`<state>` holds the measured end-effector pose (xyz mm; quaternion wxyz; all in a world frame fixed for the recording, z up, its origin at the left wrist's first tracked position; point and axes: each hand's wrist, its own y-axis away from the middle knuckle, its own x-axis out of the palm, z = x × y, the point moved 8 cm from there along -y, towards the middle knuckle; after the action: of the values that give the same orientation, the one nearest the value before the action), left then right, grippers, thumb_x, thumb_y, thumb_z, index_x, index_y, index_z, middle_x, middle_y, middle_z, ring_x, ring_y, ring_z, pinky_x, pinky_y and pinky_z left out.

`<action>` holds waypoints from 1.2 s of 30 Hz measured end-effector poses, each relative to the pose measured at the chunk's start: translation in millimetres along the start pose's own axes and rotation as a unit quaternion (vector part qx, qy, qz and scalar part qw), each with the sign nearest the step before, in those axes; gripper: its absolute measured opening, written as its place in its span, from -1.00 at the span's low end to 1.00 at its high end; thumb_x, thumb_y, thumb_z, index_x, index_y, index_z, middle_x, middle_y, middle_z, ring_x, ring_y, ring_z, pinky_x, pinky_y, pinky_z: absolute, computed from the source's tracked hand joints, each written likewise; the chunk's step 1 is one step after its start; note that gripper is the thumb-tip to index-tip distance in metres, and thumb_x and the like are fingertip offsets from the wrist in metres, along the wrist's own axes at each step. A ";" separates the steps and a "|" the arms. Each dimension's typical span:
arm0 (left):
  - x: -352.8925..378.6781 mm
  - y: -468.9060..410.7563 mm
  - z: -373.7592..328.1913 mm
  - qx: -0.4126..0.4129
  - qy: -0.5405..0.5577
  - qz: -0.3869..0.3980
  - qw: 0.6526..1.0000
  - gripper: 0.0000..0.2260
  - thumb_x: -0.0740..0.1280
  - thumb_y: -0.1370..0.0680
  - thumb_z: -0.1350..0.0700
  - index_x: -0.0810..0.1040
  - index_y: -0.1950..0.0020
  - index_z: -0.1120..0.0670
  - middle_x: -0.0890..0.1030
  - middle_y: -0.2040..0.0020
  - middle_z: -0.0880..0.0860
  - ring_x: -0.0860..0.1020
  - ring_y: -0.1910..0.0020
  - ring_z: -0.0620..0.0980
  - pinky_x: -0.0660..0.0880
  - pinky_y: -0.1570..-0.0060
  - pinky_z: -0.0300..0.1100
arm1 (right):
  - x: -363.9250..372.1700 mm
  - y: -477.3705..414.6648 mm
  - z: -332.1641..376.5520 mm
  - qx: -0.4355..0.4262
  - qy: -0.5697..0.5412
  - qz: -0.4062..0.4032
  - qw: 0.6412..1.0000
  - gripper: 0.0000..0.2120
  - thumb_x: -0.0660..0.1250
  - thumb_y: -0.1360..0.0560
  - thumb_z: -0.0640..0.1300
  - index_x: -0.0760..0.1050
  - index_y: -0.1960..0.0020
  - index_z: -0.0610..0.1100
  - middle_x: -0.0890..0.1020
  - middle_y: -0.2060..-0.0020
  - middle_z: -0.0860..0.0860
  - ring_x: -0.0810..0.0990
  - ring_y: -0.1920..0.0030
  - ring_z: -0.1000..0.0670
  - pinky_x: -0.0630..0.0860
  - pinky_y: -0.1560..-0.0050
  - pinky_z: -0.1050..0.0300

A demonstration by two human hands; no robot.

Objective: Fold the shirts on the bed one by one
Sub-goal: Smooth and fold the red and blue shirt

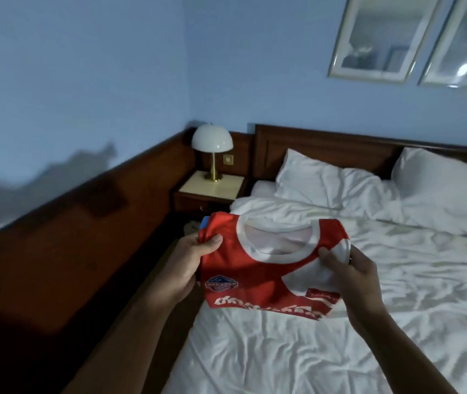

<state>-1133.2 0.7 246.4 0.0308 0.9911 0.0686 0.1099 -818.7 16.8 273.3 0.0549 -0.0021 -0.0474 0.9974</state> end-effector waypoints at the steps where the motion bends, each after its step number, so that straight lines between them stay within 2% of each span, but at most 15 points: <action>1: -3.8 20.8 -21.5 0.017 0.001 -0.012 1.000 -0.66 0.44 -0.56 0.12 0.64 -0.27 0.27 0.69 -0.17 0.33 0.67 -0.16 0.33 0.57 -0.27 0.17 | 5.7 8.7 20.5 -0.013 -0.010 0.015 1.000 -0.91 0.43 -0.57 -0.26 0.64 -0.04 -0.26 0.75 0.13 -0.19 0.75 0.11 -0.19 0.64 0.19 0.02; 5: -27.6 120.6 -92.8 0.081 0.009 -0.081 0.993 -0.70 0.42 -0.58 0.16 0.63 -0.26 0.29 0.69 -0.14 0.33 0.68 -0.13 0.35 0.58 -0.24 0.17 | 40.6 59.5 85.3 -0.061 -0.035 0.107 0.992 -0.85 0.41 -0.59 -0.14 0.63 -0.12 -0.18 0.76 0.10 -0.10 0.76 0.11 -0.15 0.67 0.10 -0.10; 10: -82.9 283.0 -130.2 0.128 0.010 -0.228 0.965 -0.74 0.43 -0.57 0.17 0.66 -0.22 0.25 0.71 -0.12 0.29 0.70 -0.09 0.31 0.65 -0.12 0.10 | 104.2 142.1 122.5 -0.095 -0.058 0.240 0.964 -0.86 0.41 -0.61 -0.08 0.65 -0.12 -0.10 0.77 0.06 -0.05 0.76 0.04 -0.16 0.67 -0.01 -0.17; 13: -121.3 402.2 -132.2 0.139 0.005 -0.318 0.938 -0.73 0.41 -0.60 0.13 0.63 -0.25 0.23 0.72 -0.12 0.25 0.71 -0.10 0.27 0.63 -0.13 0.11 | 157.4 219.5 133.5 -0.094 -0.070 0.337 0.934 -0.85 0.39 -0.61 -0.07 0.63 -0.15 -0.06 0.77 0.06 -0.01 0.77 0.09 -0.09 0.67 0.05 -0.12; 15: -148.2 487.0 -130.7 0.150 -0.002 -0.388 0.909 -0.71 0.42 -0.60 0.12 0.62 -0.27 0.22 0.73 -0.11 0.23 0.71 -0.08 0.26 0.62 -0.14 0.13 | 197.4 281.5 142.7 -0.110 -0.070 0.404 0.905 -0.87 0.37 -0.61 -0.09 0.61 -0.12 -0.10 0.76 0.12 -0.01 0.77 0.15 -0.07 0.67 0.17 -0.02; 17: -172.1 576.2 -127.9 0.165 0.003 -0.459 0.873 -0.70 0.43 -0.59 0.13 0.61 -0.28 0.23 0.73 -0.11 0.23 0.71 -0.08 0.26 0.62 -0.11 0.12 | 238.6 351.2 154.4 -0.131 -0.067 0.467 0.872 -0.89 0.37 -0.61 -0.10 0.58 -0.09 -0.12 0.74 0.12 -0.03 0.76 0.17 -0.05 0.64 0.26 0.13; 18: -181.1 619.5 -126.3 0.171 0.007 -0.491 0.854 -0.70 0.43 -0.59 0.14 0.61 -0.28 0.22 0.73 -0.11 0.23 0.71 -0.09 0.25 0.63 -0.11 0.11 | 257.3 387.3 158.8 -0.130 -0.070 0.499 0.854 -0.89 0.37 -0.60 -0.11 0.57 -0.09 -0.13 0.73 0.10 -0.05 0.75 0.17 -0.03 0.63 0.27 0.14; 23: -204.9 851.0 -108.0 0.194 0.015 -0.636 0.747 -0.76 0.39 -0.62 0.15 0.64 -0.27 0.18 0.73 -0.12 0.21 0.71 -0.12 0.22 0.62 -0.17 0.11 | 331.7 602.9 176.6 -0.094 -0.116 0.662 0.734 -0.85 0.38 -0.61 -0.13 0.61 -0.14 -0.14 0.76 0.06 -0.07 0.77 0.11 -0.07 0.68 0.18 0.02; 26: -206.5 982.7 -88.4 0.218 0.024 -0.709 0.671 -0.77 0.38 -0.63 0.17 0.65 -0.25 0.20 0.73 -0.10 0.23 0.72 -0.07 0.20 0.66 -0.04 0.02 | 359.7 738.1 183.4 -0.089 -0.135 0.729 0.665 -0.88 0.39 -0.60 -0.15 0.64 -0.11 -0.14 0.76 0.08 -0.06 0.77 0.11 -0.05 0.67 0.16 0.02; 29: -200.8 1108.1 -60.6 0.241 0.036 -0.774 0.585 -0.79 0.40 -0.60 0.22 0.66 -0.20 0.27 0.72 -0.06 0.29 0.74 0.06 0.18 0.70 0.08 -0.02 | 377.0 876.4 183.7 -0.107 -0.136 0.779 0.603 -0.87 0.41 -0.59 -0.11 0.65 -0.11 -0.11 0.77 0.09 -0.02 0.76 0.09 -0.04 0.68 0.10 -0.05; 32: -190.6 1224.1 -32.9 0.252 0.043 -0.815 0.521 -0.77 0.41 -0.58 0.23 0.65 -0.19 0.31 0.71 -0.06 0.33 0.73 0.11 0.15 0.70 0.11 -0.05 | 382.9 1011.3 185.0 -0.107 -0.144 0.818 0.546 -0.93 0.45 -0.58 -0.12 0.66 -0.03 -0.09 0.76 0.16 0.05 0.75 0.15 0.02 0.66 0.22 0.12; 36: -161.3 1355.9 7.8 0.255 0.047 -0.866 0.428 -0.71 0.44 -0.54 0.22 0.64 -0.21 0.34 0.69 -0.10 0.37 0.72 0.12 0.14 0.69 0.07 -0.04 | 369.9 1176.4 180.1 -0.083 -0.151 0.877 0.448 -0.98 0.45 -0.57 -0.23 0.66 0.03 -0.17 0.75 0.23 0.04 0.72 0.25 0.13 0.57 0.33 0.30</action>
<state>-1112.2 -1363.3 307.5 -0.1480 0.3675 0.9168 0.0499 -1316.6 -1123.7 341.4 -0.8578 0.1036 -0.1108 0.4910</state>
